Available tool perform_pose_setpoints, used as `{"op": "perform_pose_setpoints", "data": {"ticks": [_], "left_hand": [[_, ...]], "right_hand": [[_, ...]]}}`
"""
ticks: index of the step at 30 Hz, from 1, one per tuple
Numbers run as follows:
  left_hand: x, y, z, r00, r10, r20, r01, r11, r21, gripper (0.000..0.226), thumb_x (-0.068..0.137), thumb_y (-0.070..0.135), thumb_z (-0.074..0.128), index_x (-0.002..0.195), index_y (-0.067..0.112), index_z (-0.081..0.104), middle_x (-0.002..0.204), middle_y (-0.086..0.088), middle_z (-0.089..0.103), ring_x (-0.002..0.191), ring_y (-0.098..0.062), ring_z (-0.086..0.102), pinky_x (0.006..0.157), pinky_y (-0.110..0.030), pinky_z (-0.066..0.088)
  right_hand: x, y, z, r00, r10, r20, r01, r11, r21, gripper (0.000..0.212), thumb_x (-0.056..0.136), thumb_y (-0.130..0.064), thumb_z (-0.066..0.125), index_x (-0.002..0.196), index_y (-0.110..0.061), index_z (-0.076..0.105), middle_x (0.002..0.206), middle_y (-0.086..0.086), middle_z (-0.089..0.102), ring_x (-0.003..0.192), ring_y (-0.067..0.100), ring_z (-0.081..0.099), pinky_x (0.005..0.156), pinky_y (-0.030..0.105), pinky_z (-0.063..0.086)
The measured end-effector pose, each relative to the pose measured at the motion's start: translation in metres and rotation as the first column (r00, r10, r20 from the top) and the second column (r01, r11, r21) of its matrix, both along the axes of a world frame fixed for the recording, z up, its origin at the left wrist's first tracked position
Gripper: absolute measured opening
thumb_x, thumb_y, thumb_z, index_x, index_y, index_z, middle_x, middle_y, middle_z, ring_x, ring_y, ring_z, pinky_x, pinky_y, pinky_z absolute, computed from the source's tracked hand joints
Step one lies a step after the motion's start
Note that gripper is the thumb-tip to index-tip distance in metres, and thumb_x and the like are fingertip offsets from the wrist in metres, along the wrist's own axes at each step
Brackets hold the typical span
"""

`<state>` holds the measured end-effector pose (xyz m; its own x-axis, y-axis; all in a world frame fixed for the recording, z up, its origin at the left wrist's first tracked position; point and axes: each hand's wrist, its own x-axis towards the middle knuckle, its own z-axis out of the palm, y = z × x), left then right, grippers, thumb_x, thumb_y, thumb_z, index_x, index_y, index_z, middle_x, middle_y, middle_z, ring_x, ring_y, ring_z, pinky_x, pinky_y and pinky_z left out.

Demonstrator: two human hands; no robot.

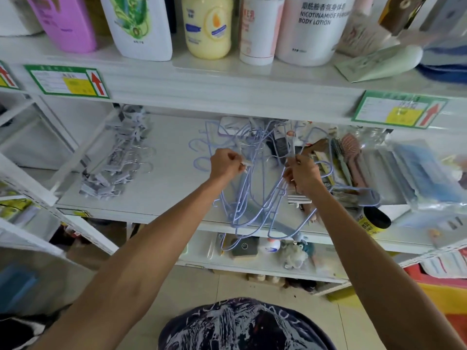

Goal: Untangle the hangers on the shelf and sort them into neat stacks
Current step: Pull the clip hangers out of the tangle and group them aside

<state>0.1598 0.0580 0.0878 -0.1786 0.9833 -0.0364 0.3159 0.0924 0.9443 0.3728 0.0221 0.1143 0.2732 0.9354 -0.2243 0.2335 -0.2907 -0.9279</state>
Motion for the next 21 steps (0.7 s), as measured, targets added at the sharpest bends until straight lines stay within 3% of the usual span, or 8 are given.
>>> {"op": "perform_pose_setpoints", "data": {"ticks": [6,10,14,21], "left_hand": [[0.004,-0.015,-0.004,0.988,-0.055,0.141,0.048,0.997,0.053,0.011,0.089,0.008,0.067,0.081,0.002,0.072,0.069,-0.011,0.074,0.062,-0.024,0.073,0.07,-0.035,0.062],[-0.005,-0.031,-0.01,0.972,-0.062,0.226,0.035,0.992,0.121,0.011,0.088,0.005,0.068,0.086,-0.005,0.071,0.068,-0.014,0.072,0.058,-0.023,0.071,0.064,-0.032,0.06],[-0.023,-0.05,-0.022,0.94,-0.065,0.335,0.016,0.989,0.147,0.003,0.086,0.002,0.07,0.084,0.001,0.073,0.066,-0.015,0.07,0.058,-0.027,0.069,0.066,-0.036,0.06],[-0.04,-0.081,-0.049,0.917,-0.143,0.373,0.116,0.989,0.096,0.008,0.085,-0.004,0.07,0.091,-0.009,0.069,0.071,-0.016,0.071,0.061,-0.026,0.07,0.064,-0.03,0.059]], "right_hand": [[0.027,-0.034,-0.009,0.988,0.048,-0.148,-0.025,0.988,0.155,0.034,0.104,-0.03,0.047,0.085,-0.007,0.063,0.064,0.013,0.06,0.04,0.017,0.044,0.037,0.023,0.032],[0.02,-0.039,-0.017,0.962,0.069,-0.263,-0.033,0.99,0.137,0.035,0.105,-0.029,0.046,0.085,-0.004,0.059,0.063,0.012,0.059,0.039,0.016,0.042,0.038,0.023,0.03],[-0.003,-0.036,-0.019,0.93,0.094,-0.354,-0.059,0.992,0.109,0.03,0.105,-0.024,0.045,0.088,-0.002,0.056,0.064,0.012,0.058,0.039,0.015,0.041,0.039,0.021,0.028],[-0.041,-0.023,-0.031,0.97,-0.036,-0.239,0.041,0.999,0.016,0.027,0.104,-0.021,0.046,0.087,-0.005,0.059,0.066,0.013,0.063,0.045,0.016,0.05,0.04,0.024,0.038]]}}
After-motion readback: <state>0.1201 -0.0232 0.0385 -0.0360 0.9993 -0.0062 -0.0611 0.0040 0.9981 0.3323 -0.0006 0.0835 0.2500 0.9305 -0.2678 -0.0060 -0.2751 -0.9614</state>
